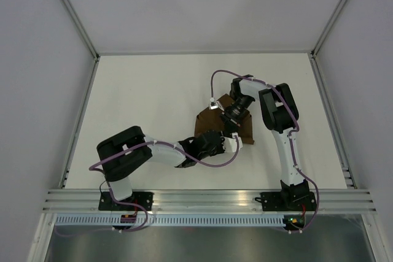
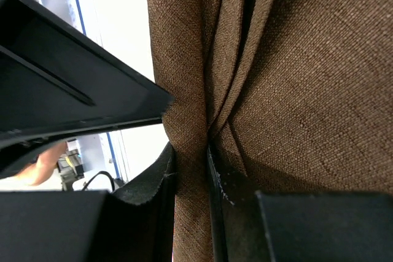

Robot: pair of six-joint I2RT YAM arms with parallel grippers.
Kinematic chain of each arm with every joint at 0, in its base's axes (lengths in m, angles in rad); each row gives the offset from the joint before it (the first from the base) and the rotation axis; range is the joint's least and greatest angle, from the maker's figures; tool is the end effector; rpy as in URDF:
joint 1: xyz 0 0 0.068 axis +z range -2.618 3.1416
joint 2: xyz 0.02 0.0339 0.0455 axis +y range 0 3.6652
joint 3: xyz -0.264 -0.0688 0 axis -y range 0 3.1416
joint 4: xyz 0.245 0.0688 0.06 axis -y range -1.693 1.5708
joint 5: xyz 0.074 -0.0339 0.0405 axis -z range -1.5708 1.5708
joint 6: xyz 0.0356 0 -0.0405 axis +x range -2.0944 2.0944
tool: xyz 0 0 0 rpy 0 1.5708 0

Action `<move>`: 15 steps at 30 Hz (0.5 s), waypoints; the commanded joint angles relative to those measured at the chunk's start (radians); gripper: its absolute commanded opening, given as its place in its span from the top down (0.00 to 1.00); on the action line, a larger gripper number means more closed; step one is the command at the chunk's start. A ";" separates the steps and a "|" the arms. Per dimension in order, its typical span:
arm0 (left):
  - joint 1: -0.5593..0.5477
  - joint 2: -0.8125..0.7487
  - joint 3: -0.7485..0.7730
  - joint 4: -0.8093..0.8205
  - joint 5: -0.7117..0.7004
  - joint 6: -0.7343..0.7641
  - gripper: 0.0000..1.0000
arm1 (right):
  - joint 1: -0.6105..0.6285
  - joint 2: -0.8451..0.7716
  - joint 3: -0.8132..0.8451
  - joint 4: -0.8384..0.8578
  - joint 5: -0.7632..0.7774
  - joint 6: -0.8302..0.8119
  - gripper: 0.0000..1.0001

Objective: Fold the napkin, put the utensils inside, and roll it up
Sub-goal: Roll the napkin with the utensil

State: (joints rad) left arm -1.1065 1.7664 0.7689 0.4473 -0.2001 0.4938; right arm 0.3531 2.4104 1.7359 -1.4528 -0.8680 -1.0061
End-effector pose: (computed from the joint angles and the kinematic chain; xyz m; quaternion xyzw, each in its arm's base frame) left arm 0.1619 -0.3075 0.1422 0.5889 0.6398 -0.0635 0.4897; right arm 0.3604 0.1618 0.1013 0.4584 -0.7512 -0.4629 0.1064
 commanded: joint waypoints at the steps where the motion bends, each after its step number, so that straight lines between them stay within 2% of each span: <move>1: -0.004 0.036 0.038 0.053 0.021 0.066 0.53 | 0.000 0.078 0.002 0.141 0.162 -0.042 0.82; 11: -0.003 0.116 0.058 0.076 0.051 0.046 0.54 | 0.000 0.098 0.019 0.124 0.165 -0.043 0.82; 15: -0.003 0.140 0.066 0.036 0.090 0.022 0.63 | -0.002 0.101 0.025 0.124 0.167 -0.039 0.82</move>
State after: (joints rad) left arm -1.1065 1.8599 0.8066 0.5037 -0.1776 0.5194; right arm 0.3511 2.4393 1.7599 -1.4933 -0.8722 -0.9977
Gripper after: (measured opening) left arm 0.394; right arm 0.276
